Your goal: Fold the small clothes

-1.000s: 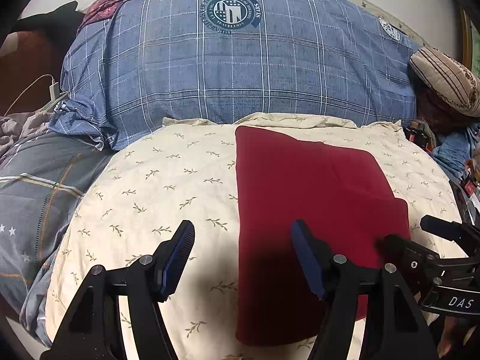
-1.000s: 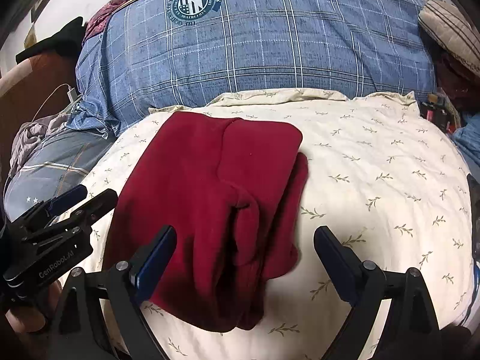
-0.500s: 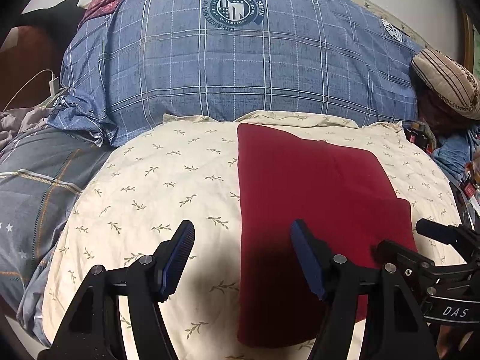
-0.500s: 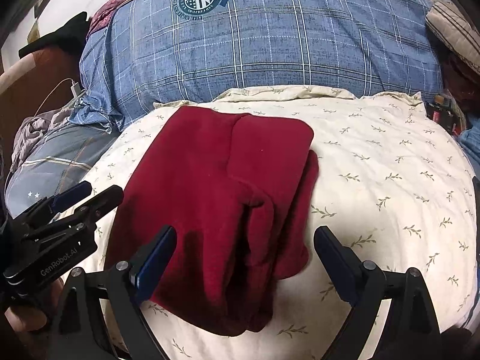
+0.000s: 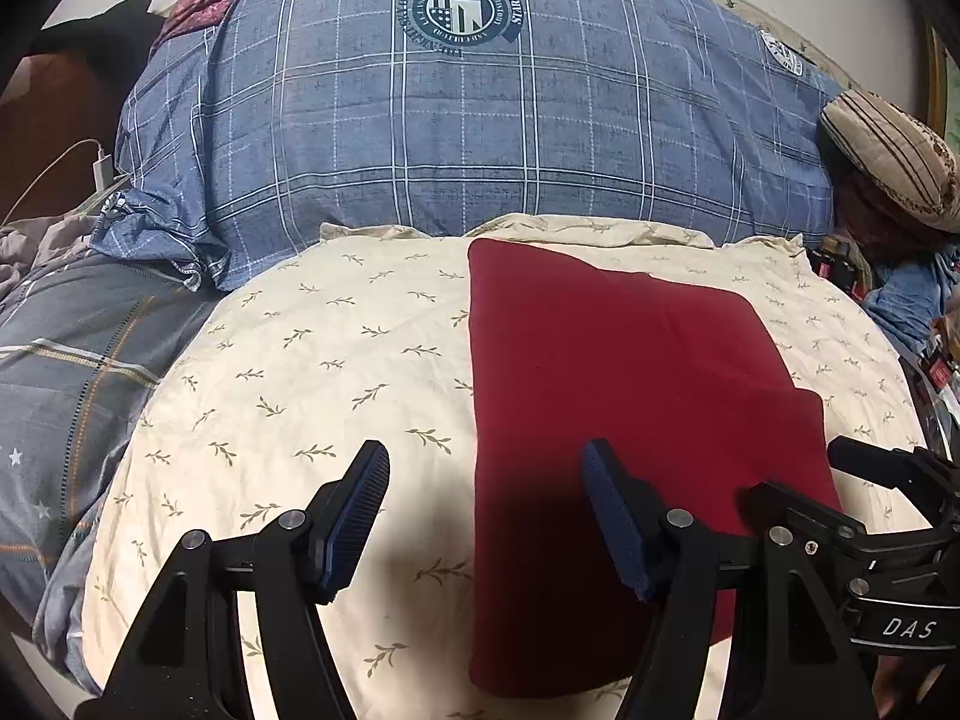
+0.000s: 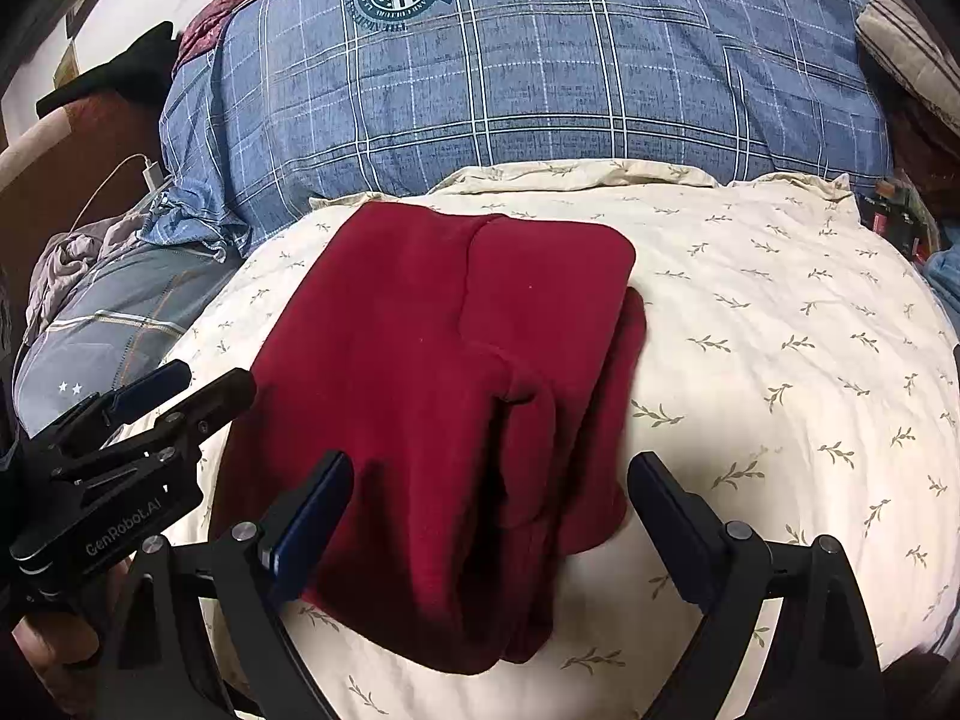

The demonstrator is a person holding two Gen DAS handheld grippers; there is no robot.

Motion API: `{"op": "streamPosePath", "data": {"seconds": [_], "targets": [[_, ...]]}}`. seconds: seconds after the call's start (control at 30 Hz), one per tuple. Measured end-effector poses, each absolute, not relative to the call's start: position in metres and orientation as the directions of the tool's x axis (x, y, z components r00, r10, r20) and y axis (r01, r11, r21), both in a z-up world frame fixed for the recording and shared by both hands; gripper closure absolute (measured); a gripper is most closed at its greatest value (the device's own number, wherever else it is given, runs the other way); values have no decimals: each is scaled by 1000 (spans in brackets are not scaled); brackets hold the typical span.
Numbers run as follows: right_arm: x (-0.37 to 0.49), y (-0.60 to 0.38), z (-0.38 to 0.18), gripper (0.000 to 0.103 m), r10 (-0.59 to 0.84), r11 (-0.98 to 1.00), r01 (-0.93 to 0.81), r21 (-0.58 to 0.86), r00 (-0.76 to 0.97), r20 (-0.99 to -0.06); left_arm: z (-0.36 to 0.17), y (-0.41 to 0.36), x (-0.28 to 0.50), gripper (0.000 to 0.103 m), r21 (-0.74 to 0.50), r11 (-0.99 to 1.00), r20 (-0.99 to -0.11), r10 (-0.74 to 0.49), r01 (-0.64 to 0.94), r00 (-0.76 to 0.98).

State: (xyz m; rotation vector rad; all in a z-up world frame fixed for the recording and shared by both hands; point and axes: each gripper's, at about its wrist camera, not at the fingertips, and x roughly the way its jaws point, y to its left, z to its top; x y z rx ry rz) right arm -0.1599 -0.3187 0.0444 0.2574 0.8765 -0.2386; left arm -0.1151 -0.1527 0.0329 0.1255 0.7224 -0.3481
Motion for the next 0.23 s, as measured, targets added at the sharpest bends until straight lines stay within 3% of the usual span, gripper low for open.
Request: {"op": "streamPosePath", "data": {"seconds": [0.23], "targets": [[-161,-323,47,9,-89,941,307,142,630,-772,33,-145,-112,37,-42,934,-653,-294,355,698]]}}
